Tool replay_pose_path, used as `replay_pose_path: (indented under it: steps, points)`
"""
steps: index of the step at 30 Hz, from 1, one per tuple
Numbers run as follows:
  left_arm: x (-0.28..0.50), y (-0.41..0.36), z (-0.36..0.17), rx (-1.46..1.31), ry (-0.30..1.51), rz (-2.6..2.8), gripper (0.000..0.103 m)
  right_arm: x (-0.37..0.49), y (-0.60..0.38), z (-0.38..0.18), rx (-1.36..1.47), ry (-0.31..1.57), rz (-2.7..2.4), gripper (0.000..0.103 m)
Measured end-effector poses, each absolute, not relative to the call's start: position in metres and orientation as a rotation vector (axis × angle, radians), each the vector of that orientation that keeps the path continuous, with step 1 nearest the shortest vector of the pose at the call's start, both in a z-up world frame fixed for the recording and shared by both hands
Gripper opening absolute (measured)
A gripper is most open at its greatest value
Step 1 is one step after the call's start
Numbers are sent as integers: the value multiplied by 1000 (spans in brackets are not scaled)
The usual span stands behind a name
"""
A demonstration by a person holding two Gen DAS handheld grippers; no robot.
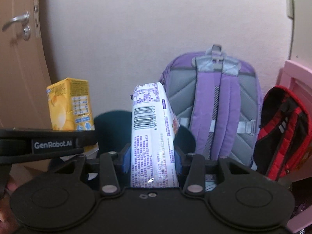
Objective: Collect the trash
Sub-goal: 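Drop the yellow carton and white packet into the wastebasket with both tools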
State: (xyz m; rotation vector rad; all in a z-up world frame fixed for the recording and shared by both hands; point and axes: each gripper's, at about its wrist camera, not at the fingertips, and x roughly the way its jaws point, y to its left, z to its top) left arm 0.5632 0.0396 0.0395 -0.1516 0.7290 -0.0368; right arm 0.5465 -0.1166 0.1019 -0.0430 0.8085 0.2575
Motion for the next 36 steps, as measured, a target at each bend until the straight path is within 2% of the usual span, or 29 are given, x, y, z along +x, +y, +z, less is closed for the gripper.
replay_pose_path:
  steps: [7, 14, 16, 18, 20, 21, 36]
  points:
    - [591, 40, 5, -116, 830, -21, 45, 558, -102, 76, -120, 864, 300, 42]
    - [604, 36, -11, -85, 900, -31, 46, 560, -104, 64, -158, 908, 320, 48]
    - [603, 34, -10, -81, 895, -39, 51, 559, -107, 64, -158, 909, 316, 50]
    - [600, 33, -8, -88, 885, -56, 63, 557, -111, 66, -147, 910, 322, 55]
    - [595, 33, -3, -86, 868, -47, 75, 553, -113, 70, -142, 906, 321, 55]
    - [592, 33, 0, -85, 855, -41, 77, 551, -116, 72, -135, 904, 323, 56]
    - [505, 43, 50, -110, 809, -51, 77, 473, -141, 134, -84, 849, 338, 58]
